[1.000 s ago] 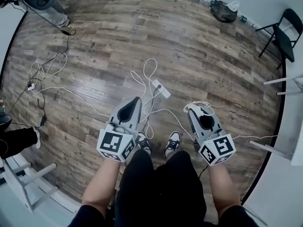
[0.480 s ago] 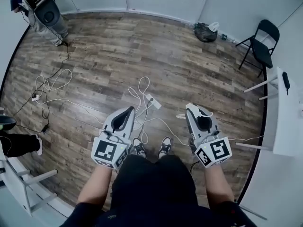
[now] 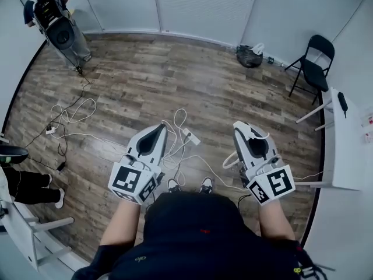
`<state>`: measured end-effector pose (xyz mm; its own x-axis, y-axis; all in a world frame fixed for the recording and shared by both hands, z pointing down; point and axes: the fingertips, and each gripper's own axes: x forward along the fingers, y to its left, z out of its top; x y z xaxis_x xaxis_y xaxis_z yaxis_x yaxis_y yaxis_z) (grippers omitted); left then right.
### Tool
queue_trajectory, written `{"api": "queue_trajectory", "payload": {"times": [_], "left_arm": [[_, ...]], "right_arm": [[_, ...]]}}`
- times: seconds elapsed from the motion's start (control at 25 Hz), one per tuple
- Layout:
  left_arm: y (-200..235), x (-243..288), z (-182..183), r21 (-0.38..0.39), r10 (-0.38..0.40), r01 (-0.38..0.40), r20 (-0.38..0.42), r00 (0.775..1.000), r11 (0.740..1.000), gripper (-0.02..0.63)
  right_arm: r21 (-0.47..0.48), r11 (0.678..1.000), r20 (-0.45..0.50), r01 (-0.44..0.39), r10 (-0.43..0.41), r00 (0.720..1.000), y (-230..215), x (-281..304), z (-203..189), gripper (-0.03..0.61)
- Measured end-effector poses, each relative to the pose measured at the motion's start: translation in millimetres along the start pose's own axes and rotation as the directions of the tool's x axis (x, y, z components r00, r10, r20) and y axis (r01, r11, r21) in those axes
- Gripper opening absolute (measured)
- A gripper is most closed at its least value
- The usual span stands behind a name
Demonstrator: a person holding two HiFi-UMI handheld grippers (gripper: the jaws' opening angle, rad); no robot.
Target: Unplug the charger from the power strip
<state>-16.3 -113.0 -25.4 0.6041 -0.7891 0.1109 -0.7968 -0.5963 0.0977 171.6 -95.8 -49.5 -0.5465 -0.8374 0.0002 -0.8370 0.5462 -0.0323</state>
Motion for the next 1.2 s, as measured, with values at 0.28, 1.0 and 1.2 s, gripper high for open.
{"api": "queue_trajectory", "payload": {"times": [0.28,1.0,1.2], "left_arm": [[-1,-8,9,-0.003,-0.001,0.001,0.024,1.0,1.0,0.02],[20,-8,18,0.003,-0.002,0.002,0.06,0.998,1.0,0.02],[23,-6,19,0.003,-0.001,0.001,0.062,0.998,1.0,0.02]], "right_arm": [[-0.045,0.999,0.025,0.027,-0.026,0.999,-1,-1,26,0.106],[-0.039,0.997,0.027,0.06,-0.059,0.998,-1,18,19,0.106],[-0.042,0.997,0.026,0.06,-0.059,0.998,0,23,17,0.106]]}}
